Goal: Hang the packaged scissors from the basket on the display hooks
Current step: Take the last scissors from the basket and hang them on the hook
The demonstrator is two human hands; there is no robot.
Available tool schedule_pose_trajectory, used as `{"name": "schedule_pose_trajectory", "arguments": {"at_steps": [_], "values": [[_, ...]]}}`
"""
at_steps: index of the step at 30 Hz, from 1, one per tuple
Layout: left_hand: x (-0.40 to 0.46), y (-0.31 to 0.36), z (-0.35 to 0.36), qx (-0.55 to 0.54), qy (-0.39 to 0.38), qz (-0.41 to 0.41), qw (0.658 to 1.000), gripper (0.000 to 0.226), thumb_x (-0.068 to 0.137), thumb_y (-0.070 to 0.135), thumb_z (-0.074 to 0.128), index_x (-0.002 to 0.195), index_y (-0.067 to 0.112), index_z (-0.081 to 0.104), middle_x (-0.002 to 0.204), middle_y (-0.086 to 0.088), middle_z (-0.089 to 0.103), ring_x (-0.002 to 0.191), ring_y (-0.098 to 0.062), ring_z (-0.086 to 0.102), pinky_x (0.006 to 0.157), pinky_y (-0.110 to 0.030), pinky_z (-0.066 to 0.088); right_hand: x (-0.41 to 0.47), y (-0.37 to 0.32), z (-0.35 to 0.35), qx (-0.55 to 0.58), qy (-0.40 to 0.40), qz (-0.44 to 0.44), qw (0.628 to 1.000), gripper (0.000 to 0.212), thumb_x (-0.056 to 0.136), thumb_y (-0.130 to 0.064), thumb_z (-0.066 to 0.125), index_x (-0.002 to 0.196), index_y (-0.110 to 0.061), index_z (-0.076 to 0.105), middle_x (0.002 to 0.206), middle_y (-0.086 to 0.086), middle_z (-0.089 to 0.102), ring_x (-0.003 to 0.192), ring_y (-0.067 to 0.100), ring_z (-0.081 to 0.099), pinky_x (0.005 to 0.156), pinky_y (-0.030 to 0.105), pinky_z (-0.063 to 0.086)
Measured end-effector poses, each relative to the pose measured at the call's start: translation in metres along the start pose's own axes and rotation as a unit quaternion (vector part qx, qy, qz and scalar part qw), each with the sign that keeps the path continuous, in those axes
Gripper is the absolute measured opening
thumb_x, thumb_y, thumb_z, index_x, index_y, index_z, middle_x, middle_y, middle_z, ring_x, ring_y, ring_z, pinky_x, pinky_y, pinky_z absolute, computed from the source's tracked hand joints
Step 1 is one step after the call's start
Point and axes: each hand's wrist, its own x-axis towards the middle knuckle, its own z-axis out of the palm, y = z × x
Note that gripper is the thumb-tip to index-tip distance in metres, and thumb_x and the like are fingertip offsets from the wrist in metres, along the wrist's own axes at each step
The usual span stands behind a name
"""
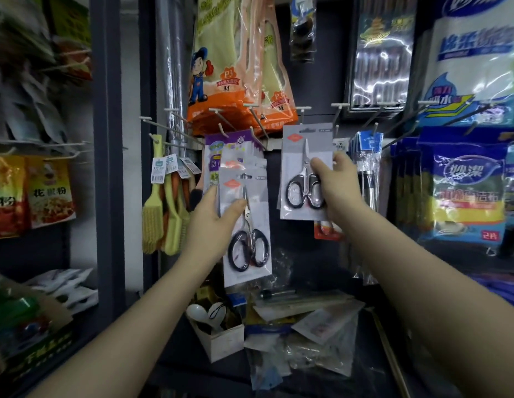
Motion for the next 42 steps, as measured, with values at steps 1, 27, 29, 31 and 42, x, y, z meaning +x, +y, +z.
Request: {"name": "schedule_pose_trajectory", "arguments": {"at_steps": [1, 27, 29, 31, 42], "values": [[0.004, 0.003, -0.001, 0.008, 0.002, 0.012, 1.0, 0.025, 0.087, 0.024, 0.056, 0.111, 0.029, 0.054, 0.106, 0.012, 0.065, 0.1, -0.006, 0.06, 0.085, -0.027, 0.047, 0.006, -0.005, 0.003, -0.01, 0.007, -0.009, 1.0, 0.013, 0.09, -0.013, 0.053, 0.102, -0.016, 0.054, 0.1, 0.006, 0.067, 0.088, 0.023, 0.065, 0.079, 0.038, 0.054], [0.013, -0.006, -0.008, 0.007, 0.009, 0.014, 1.0, 0.025, 0.087, 0.022, 0.056, 0.109, 0.033, 0.057, 0.096, 0.02, 0.066, 0.087, 0.007, 0.063, 0.068, -0.01, 0.049, 0.048, 0.002, 0.015, 0.018, 0.0, 0.006, 1.0, 0.008, 0.073, -0.012, 0.049, 0.076, -0.014, 0.042, 0.065, 0.011, 0.038, 0.062, 0.024, 0.037, 0.056, 0.037, 0.033], [0.012, -0.007, -0.008, 0.003, 0.008, 0.006, 1.0, 0.02, 0.087, 0.023, 0.057, 0.102, 0.035, 0.058, 0.094, 0.018, 0.067, 0.087, 0.002, 0.064, 0.069, -0.016, 0.049, 0.05, 0.002, 0.015, 0.028, 0.003, 0.006, 1.0, 0.009, 0.075, -0.014, 0.049, 0.078, -0.015, 0.041, 0.063, 0.01, 0.033, 0.059, 0.024, 0.033, 0.053, 0.035, 0.029], [0.01, -0.008, -0.006, -0.002, -0.002, -0.002, 1.0, 0.017, 0.086, 0.023, 0.058, 0.095, 0.037, 0.057, 0.096, 0.014, 0.068, 0.09, -0.006, 0.065, 0.074, -0.026, 0.051, 0.053, 0.0, 0.016, 0.024, 0.022, 0.018, 0.999, 0.017, 0.077, -0.025, 0.056, 0.073, -0.015, 0.043, 0.068, 0.014, 0.037, 0.063, 0.025, 0.035, 0.056, 0.036, 0.031], [0.007, -0.008, 0.0, -0.016, -0.033, -0.005, 0.999, 0.019, 0.087, 0.02, 0.056, 0.095, 0.038, 0.057, 0.102, 0.009, 0.069, 0.094, -0.009, 0.065, 0.08, -0.028, 0.052, 0.074, -0.032, 0.021, -0.016, 0.015, 0.06, 0.998, 0.014, 0.082, -0.006, 0.056, 0.07, -0.007, 0.051, 0.072, 0.009, 0.059, 0.061, 0.02, 0.058, 0.053, 0.028, 0.048]]}}
